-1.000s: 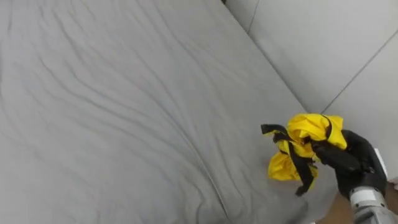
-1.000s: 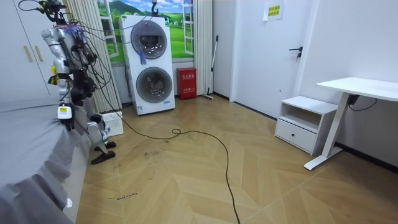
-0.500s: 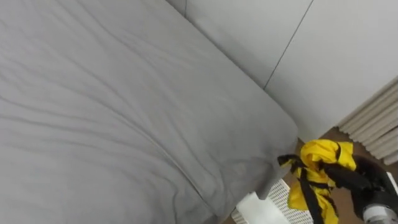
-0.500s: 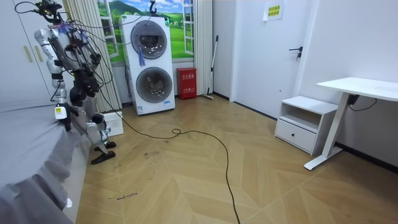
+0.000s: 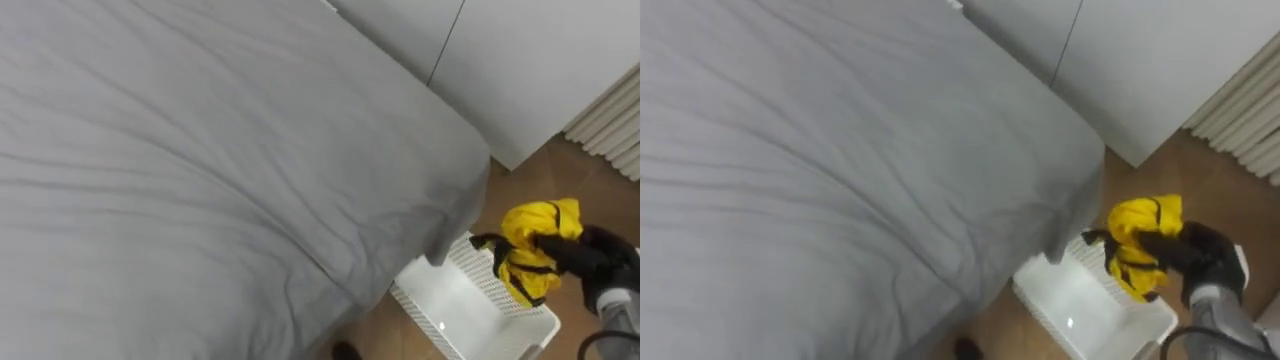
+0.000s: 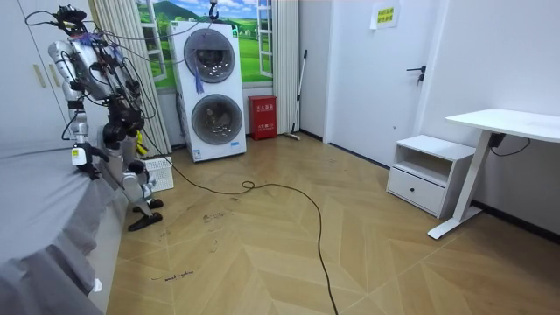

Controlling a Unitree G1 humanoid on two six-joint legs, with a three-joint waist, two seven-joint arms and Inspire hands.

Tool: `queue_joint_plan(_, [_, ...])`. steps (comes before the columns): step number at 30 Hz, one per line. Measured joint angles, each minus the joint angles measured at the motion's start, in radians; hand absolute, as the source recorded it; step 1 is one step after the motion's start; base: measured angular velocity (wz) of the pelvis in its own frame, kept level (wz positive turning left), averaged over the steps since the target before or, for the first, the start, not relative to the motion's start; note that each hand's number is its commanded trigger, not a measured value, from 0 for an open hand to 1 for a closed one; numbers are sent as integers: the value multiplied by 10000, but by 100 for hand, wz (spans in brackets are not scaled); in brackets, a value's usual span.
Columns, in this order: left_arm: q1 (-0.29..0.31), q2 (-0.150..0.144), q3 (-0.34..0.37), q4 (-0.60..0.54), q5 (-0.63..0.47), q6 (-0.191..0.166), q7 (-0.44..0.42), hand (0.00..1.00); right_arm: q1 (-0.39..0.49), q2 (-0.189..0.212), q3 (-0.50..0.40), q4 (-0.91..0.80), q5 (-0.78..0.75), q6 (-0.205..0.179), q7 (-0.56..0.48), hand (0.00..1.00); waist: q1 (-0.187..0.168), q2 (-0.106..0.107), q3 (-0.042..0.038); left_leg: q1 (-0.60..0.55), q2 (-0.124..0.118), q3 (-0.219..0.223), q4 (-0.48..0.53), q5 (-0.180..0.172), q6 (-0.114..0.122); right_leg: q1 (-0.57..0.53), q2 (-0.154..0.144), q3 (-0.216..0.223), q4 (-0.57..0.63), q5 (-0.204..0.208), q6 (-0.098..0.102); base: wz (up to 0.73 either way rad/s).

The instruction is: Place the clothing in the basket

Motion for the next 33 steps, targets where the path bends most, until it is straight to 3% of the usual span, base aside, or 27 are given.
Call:
queue_joint_plan(6, [-171,119,-381,0,-265,-34,1,0,-322,-53,357,1089,34,-249,-115,100,218,-4,6,-118,2,-55,6,10,-9,-135,0,-56,84,-64,-23,3])
queue_joint_plan(7, [-202,143,-495,1,-409,-64,2,0,-332,-52,401,1303,32,-249,-96,96,270,-4,6,-147,-3,-73,6,10,-9,-159,-8,-60,82,-64,-23,0])
queue_joint_plan(8, [-199,146,-526,2,-409,-120,2,0,-348,-52,406,1522,29,-249,-102,73,312,-3,6,-153,-6,-74,-1,10,-9,-164,-13,-62,80,-64,-24,0])
queue_joint_plan(9, [-198,149,-530,3,-408,-140,2,0,-347,-52,406,1600,32,-249,-106,27,320,-4,7,-158,-6,-80,-2,10,-9,-164,-17,-68,79,-64,-24,0])
queue_joint_plan(10, [-200,156,-534,4,-408,-156,2,0,-349,-53,406,1718,33,-250,-112,0,323,-8,9,-176,-7,-93,-6,10,-9,-168,-31,-77,80,-64,-24,0])
queue_joint_plan(19, [-367,213,-864,1,-406,-179,3,0,-273,-50,1150,2297,299,-407,12,0,340,-12,40,-212,-137,-546,-37,37,34,-135,-150,-324,85,-156,5,7])
queue_joint_plan(33, [-391,285,-902,2,-414,-218,3,0,-260,-50,1232,2295,543,-627,151,0,344,-80,85,-207,-144,-630,-74,41,39,-99,-171,-411,78,-229,-12,2])
